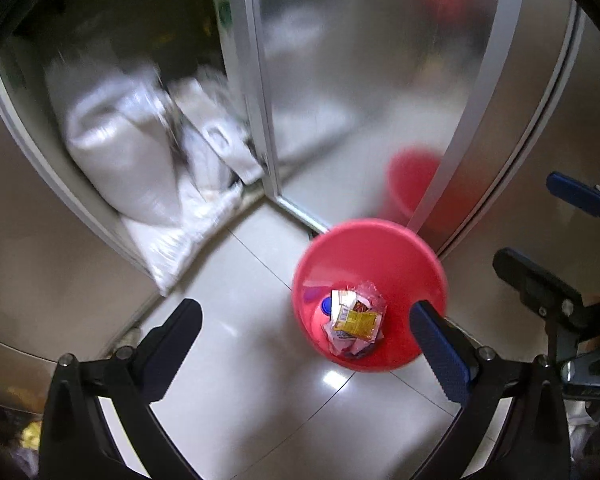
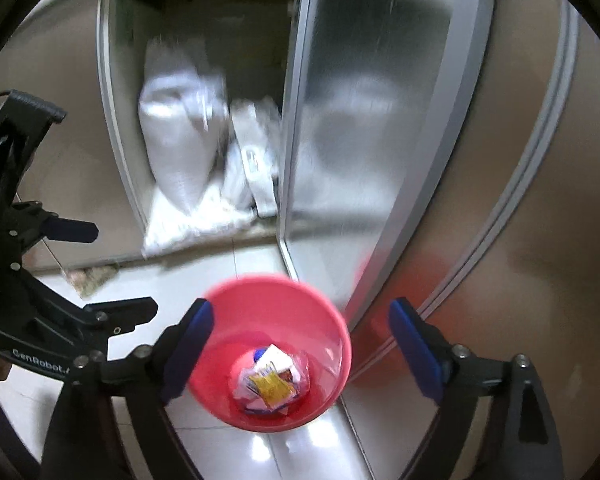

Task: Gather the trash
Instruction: 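Raise both tools up to the items on the kitchen counter, then grasp the yellow scrub brush with the left tool, then grasp the white-and-green medicine box with the right tool while the left tool holds the brush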

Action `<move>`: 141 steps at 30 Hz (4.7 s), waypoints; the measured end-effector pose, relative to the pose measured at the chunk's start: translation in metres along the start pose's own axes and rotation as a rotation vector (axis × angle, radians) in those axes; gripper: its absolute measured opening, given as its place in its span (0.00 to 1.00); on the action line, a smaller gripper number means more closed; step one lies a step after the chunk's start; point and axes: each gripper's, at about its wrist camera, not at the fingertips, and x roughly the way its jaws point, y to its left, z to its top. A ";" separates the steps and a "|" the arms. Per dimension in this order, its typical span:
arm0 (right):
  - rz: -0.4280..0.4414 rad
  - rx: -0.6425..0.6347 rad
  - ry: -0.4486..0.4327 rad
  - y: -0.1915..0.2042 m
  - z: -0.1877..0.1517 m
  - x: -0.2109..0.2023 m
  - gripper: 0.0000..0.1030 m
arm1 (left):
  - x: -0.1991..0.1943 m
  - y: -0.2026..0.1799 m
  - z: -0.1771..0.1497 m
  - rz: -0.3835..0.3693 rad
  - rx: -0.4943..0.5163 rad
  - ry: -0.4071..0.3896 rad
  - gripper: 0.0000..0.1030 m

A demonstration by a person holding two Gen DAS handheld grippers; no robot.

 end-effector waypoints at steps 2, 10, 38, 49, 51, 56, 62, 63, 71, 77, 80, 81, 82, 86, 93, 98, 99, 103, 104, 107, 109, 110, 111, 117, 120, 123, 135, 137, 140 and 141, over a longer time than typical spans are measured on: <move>-0.022 0.011 0.000 -0.002 0.027 -0.034 0.95 | -0.041 0.003 0.018 0.003 0.014 -0.014 1.00; -0.100 0.082 0.028 0.000 0.140 -0.183 1.00 | -0.208 0.024 0.100 -0.038 0.038 -0.050 1.00; -0.274 0.282 -0.045 -0.078 0.408 -0.401 1.00 | -0.439 0.012 0.373 -0.152 0.121 -0.195 1.00; -0.225 0.302 -0.031 -0.145 0.480 -0.342 1.00 | -0.397 0.002 0.488 -0.119 0.122 -0.204 1.00; -0.221 0.312 -0.029 -0.155 0.490 -0.331 1.00 | -0.387 0.000 0.507 -0.115 0.138 -0.208 1.00; -0.236 0.341 -0.012 -0.179 0.514 -0.301 1.00 | -0.358 0.001 0.549 -0.112 0.180 -0.207 1.00; -0.274 0.392 0.026 -0.204 0.539 -0.258 1.00 | -0.307 0.011 0.605 -0.148 0.257 -0.168 1.00; -0.281 0.404 0.031 -0.208 0.543 -0.250 1.00 | -0.296 0.014 0.615 -0.157 0.273 -0.152 1.00; -0.322 0.527 0.135 -0.225 0.578 -0.175 1.00 | -0.221 0.031 0.686 -0.217 0.385 -0.065 1.00; -0.329 0.577 0.198 -0.233 0.599 -0.124 1.00 | -0.167 0.046 0.725 -0.244 0.430 -0.003 1.00; -0.349 0.608 0.246 -0.237 0.606 -0.099 1.00 | -0.139 0.051 0.737 -0.261 0.468 0.032 1.00; -0.352 0.619 0.258 -0.237 0.607 -0.091 1.00 | -0.128 0.051 0.740 -0.269 0.484 0.049 1.00; -0.356 0.635 0.273 -0.238 0.608 -0.083 1.00 | -0.118 0.052 0.741 -0.275 0.501 0.066 1.00; -0.365 0.714 0.336 -0.239 0.599 -0.052 1.00 | -0.079 0.051 0.742 -0.267 0.576 0.129 1.00; -0.417 0.789 0.455 -0.237 0.578 -0.005 1.00 | -0.017 0.047 0.734 -0.339 0.689 0.262 1.00; -0.413 0.852 0.521 -0.238 0.563 0.016 1.00 | 0.012 0.035 0.729 -0.362 0.745 0.311 1.00; -0.423 0.863 0.531 -0.240 0.559 0.019 1.00 | 0.015 0.033 0.729 -0.367 0.752 0.315 1.00; -0.453 0.882 0.567 -0.246 0.552 0.027 1.00 | 0.029 0.023 0.726 -0.396 0.801 0.321 1.00; -0.454 0.888 0.582 -0.248 0.550 0.030 1.00 | 0.031 0.021 0.726 -0.405 0.812 0.323 1.00; -0.460 0.904 0.595 -0.249 0.548 0.033 1.00 | 0.042 0.015 0.728 -0.392 0.840 0.334 1.00; -0.467 0.916 0.599 -0.252 0.546 0.035 1.00 | 0.047 0.011 0.728 -0.406 0.844 0.352 1.00; -0.469 0.924 0.600 -0.253 0.546 0.035 1.00 | 0.049 0.009 0.727 -0.412 0.843 0.366 1.00; -0.472 0.928 0.598 -0.253 0.545 0.035 1.00 | 0.049 0.008 0.726 -0.408 0.842 0.364 1.00; -0.482 0.961 0.597 -0.257 0.537 0.033 1.00 | 0.034 -0.001 0.710 -0.392 0.885 0.337 0.85; -0.469 1.017 0.600 -0.259 0.529 0.029 1.00 | 0.023 -0.004 0.706 -0.414 0.882 0.349 0.59; -0.449 1.041 0.590 -0.260 0.518 0.022 1.00 | 0.016 -0.008 0.702 -0.423 0.864 0.352 0.38; -0.397 1.140 0.557 -0.256 0.492 -0.007 1.00 | -0.011 0.021 0.690 -0.337 0.649 0.321 0.37; -0.388 1.180 0.546 -0.257 0.488 -0.009 1.00 | -0.022 0.024 0.694 -0.339 0.611 0.297 0.37; -0.378 1.244 0.519 -0.260 0.487 -0.011 0.98 | -0.036 0.025 0.695 -0.317 0.583 0.262 0.37; -0.383 1.260 0.507 -0.263 0.487 -0.013 0.98 | -0.038 0.025 0.700 -0.313 0.574 0.252 0.37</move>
